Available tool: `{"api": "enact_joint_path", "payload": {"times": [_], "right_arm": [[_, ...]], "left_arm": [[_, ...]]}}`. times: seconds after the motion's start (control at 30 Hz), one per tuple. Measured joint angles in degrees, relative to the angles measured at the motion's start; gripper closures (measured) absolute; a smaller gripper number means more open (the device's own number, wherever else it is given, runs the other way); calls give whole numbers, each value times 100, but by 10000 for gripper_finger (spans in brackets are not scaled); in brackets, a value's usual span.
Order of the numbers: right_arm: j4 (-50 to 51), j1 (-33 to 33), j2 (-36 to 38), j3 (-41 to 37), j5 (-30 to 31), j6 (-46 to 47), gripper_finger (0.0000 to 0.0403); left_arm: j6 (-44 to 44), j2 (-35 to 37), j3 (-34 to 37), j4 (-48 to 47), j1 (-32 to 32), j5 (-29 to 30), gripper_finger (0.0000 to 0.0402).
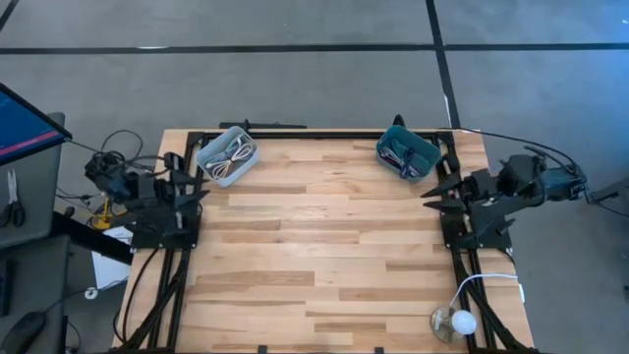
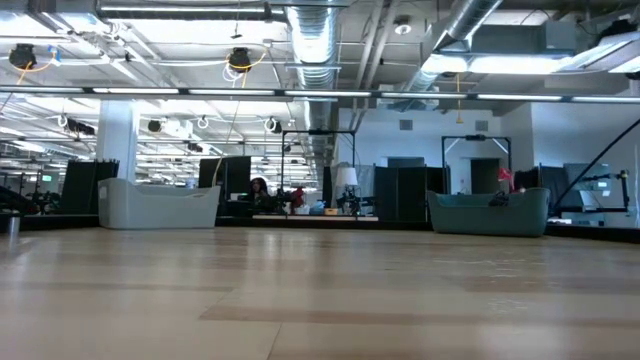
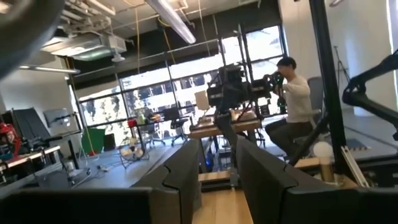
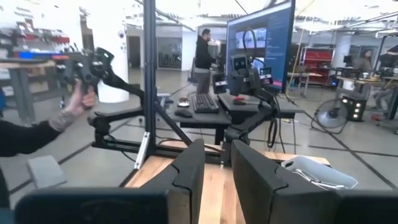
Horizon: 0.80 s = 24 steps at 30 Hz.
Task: Pick & Place USB Port
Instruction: Return to Home Position
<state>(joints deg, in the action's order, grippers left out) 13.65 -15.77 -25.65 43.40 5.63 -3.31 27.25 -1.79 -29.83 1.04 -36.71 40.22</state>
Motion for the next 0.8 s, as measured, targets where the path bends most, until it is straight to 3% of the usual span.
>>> {"api": "enact_joint_path", "payload": {"times": [0.33,0.5,0.63,0.8], "right_arm": [[-227,-265,949,-684,26,-11,329],[-379,-256,1666,-1289,41,-3,329],[-365,-256,2244,-1567,53,37,329],[-408,-256,2543,-1655,38,36,329]], "left_arm": [[-51,170,-373,-613,-3,-156,291],[-106,182,-684,-913,-4,-679,291],[-470,173,-831,-1589,-4,-1194,291],[-993,173,-898,-2084,0,-1183,291]]}}
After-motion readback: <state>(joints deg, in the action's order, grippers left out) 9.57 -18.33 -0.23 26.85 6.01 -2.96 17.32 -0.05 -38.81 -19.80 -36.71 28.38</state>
